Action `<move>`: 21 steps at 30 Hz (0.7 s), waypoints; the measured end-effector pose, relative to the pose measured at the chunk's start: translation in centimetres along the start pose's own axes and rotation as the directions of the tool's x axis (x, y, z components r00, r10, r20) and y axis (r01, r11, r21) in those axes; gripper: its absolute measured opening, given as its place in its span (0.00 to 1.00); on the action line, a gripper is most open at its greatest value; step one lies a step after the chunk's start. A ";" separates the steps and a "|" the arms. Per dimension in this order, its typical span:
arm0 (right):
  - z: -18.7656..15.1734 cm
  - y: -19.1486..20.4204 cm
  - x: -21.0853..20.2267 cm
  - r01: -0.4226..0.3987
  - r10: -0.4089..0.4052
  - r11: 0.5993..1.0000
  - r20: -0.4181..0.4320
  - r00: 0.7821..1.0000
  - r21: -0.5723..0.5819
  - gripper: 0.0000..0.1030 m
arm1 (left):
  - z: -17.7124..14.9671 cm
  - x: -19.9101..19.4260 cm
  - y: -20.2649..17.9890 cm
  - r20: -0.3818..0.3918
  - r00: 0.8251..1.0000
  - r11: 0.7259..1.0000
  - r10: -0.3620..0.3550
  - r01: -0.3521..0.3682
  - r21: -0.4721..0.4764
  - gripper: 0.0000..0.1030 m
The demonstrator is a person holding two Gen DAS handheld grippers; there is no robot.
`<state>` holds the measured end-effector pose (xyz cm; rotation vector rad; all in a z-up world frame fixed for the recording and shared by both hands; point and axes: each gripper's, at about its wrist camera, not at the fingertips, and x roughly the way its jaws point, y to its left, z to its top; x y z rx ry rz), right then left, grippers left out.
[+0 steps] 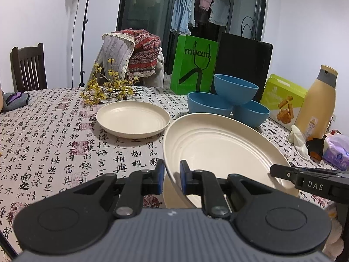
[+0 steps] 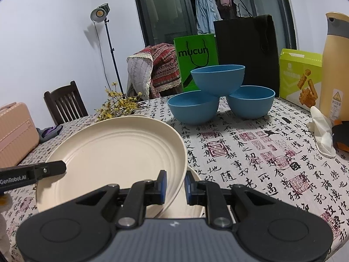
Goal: Organize plates and bowls
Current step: 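Lower the held cream plate with both grippers onto the other cream plate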
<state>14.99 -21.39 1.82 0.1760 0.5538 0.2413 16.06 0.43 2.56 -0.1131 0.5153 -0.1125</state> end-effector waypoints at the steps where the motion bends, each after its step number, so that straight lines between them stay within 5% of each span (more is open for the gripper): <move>1: -0.1 -0.1 0.0 0.001 -0.001 1.000 -0.002 1.000 0.003 0.16 | -0.1 0.0 -0.1 -0.002 1.000 1.000 0.000 0.000 0.002 0.15; 21: -1.2 -0.3 0.7 0.025 -0.025 1.000 -0.033 0.999 -0.009 0.16 | -1.4 1.4 -0.5 -0.048 0.999 0.999 0.012 -0.011 0.038 0.15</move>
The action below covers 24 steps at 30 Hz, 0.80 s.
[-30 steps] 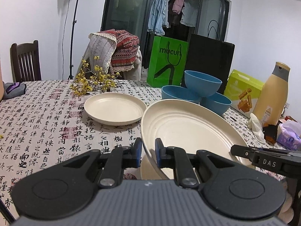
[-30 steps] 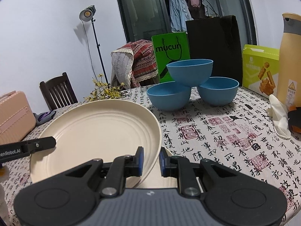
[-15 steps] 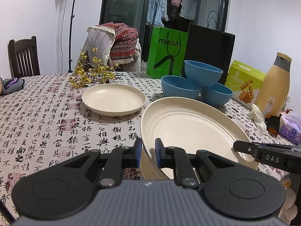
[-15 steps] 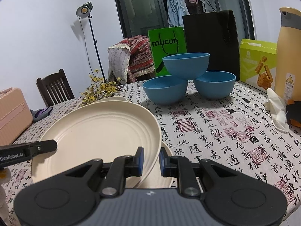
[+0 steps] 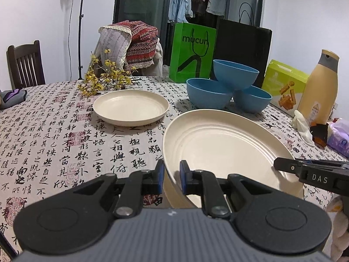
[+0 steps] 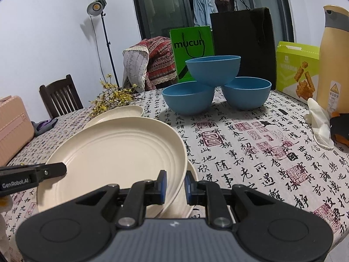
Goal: Organize plates and bowls
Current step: 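Lower the held cream plate with both grippers onto the other cream plate, then open both grippers to release the cream plate onto the stack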
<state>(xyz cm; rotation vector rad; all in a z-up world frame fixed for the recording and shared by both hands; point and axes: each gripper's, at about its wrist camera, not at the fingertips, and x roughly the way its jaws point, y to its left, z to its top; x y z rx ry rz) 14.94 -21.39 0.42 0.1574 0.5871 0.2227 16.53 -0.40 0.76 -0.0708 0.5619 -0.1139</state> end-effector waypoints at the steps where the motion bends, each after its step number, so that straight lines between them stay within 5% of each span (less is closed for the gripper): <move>1: 0.0 0.0 0.0 0.002 -0.002 1.000 -0.001 1.000 -0.003 0.16 | 0.0 0.1 0.0 -0.003 1.000 1.000 0.001 -0.001 0.001 0.15; 24: -1.3 0.0 1.5 0.045 -0.046 0.997 -0.022 0.999 -0.055 0.16 | -1.5 1.7 -1.2 -0.030 0.999 0.998 0.038 -0.037 0.053 0.15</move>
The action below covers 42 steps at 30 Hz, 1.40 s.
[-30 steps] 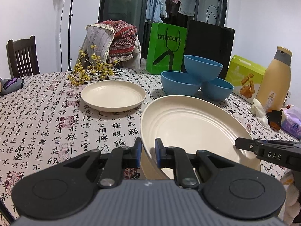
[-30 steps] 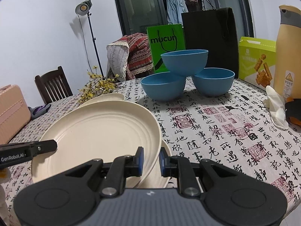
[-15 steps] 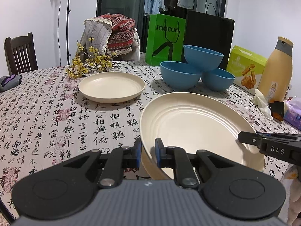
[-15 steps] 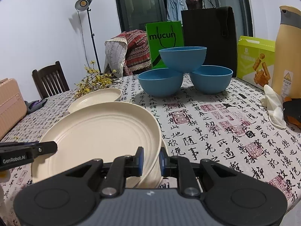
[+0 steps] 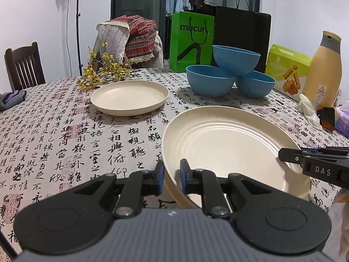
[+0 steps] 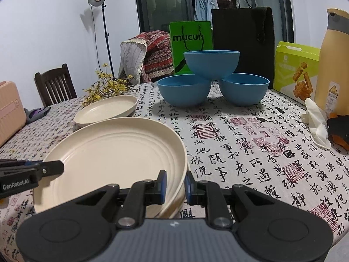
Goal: Organize plates and bowls
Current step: 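Open both grippers to release the cream plate onto the stack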
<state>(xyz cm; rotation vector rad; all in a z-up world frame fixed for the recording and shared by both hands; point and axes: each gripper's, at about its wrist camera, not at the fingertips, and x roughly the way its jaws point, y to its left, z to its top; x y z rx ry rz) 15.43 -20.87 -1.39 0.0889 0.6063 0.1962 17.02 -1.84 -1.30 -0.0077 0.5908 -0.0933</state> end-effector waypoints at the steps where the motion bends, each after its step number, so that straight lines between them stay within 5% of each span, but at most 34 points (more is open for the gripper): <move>1: -0.1 0.1 0.0 0.001 -0.001 1.000 0.001 1.000 -0.004 0.16 | 0.0 0.1 -0.1 0.001 1.000 1.000 0.004 -0.004 0.003 0.15; 26: -1.4 2.6 0.5 0.120 -0.109 0.970 0.064 0.992 -0.210 0.18 | -1.3 1.3 -1.8 0.013 0.996 0.991 0.083 -0.084 0.100 0.18; 42: -2.2 2.9 1.2 0.142 -0.124 0.961 0.088 0.988 -0.236 0.19 | -2.0 2.0 -2.2 0.045 0.992 0.984 0.116 -0.121 0.133 0.17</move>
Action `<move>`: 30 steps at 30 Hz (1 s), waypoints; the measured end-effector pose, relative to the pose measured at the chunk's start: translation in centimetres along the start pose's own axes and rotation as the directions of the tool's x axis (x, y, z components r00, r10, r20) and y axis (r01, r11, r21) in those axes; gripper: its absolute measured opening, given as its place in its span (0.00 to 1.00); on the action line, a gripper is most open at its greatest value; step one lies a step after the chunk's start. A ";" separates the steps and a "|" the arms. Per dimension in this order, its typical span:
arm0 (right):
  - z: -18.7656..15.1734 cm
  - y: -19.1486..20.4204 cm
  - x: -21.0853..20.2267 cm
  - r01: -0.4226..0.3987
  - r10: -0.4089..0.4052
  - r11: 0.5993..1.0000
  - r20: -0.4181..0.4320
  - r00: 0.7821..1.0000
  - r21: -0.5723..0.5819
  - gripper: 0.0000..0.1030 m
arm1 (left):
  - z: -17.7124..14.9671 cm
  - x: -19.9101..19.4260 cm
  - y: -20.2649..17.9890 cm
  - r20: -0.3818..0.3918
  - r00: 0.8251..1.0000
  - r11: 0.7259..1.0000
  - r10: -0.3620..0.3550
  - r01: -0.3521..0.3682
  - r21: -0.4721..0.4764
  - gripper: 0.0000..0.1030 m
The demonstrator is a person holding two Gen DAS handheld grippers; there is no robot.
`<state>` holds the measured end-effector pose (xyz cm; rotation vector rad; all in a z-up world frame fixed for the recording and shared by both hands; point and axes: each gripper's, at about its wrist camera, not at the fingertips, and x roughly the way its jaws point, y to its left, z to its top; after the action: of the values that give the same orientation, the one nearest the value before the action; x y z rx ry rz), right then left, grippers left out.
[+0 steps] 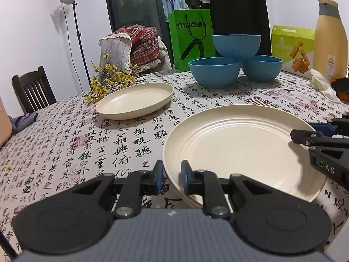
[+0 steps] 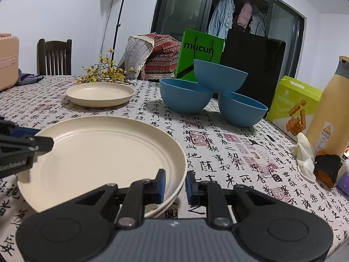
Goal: Organize plates and bowls
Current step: 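Open both grippers to release the cream plate onto the stack, then move both open grippers toward the small cream plate by the yellow flowers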
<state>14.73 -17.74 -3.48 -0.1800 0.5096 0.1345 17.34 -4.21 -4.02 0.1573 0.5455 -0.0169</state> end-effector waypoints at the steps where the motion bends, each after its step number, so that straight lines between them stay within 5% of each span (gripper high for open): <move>1: 0.0 -0.1 0.0 -0.002 0.002 1.000 0.002 1.000 0.003 0.19 | 0.1 0.0 0.2 -0.001 1.000 1.000 -0.009 0.009 -0.010 0.18; 3: 0.0 -0.4 0.0 -0.013 0.013 1.000 0.007 1.000 0.017 0.19 | 0.2 -0.1 0.7 0.002 1.000 0.999 -0.030 0.030 -0.039 0.20; 7: 0.3 -1.4 -0.6 -0.059 0.055 0.996 0.059 0.997 0.064 0.35 | 0.6 -1.0 1.6 0.045 0.998 0.996 -0.048 0.051 -0.073 0.53; 9: 0.6 -1.7 -1.1 -0.075 0.068 0.994 0.094 0.993 0.078 0.68 | 0.9 -1.7 2.0 0.084 0.995 0.994 -0.057 0.065 -0.092 0.65; 12: 1.0 -2.0 -1.8 -0.111 0.094 0.989 0.163 0.982 0.100 0.98 | 1.1 -2.8 2.9 0.160 0.986 0.988 -0.048 0.070 -0.136 1.00; 15: 1.8 -2.1 -2.1 -0.128 0.102 0.984 0.196 0.975 0.126 1.00 | 1.3 -3.7 4.0 0.234 0.972 0.982 -0.014 0.057 -0.179 1.00; 30: 4.9 -0.4 -3.5 -0.138 0.096 0.977 0.244 0.965 0.163 1.00 | 2.3 -5.6 7.1 0.260 0.965 0.972 0.029 0.034 -0.234 1.00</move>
<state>14.09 -17.42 2.52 0.0428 0.2931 0.2223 14.13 2.35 1.83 -0.0790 0.2792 0.0245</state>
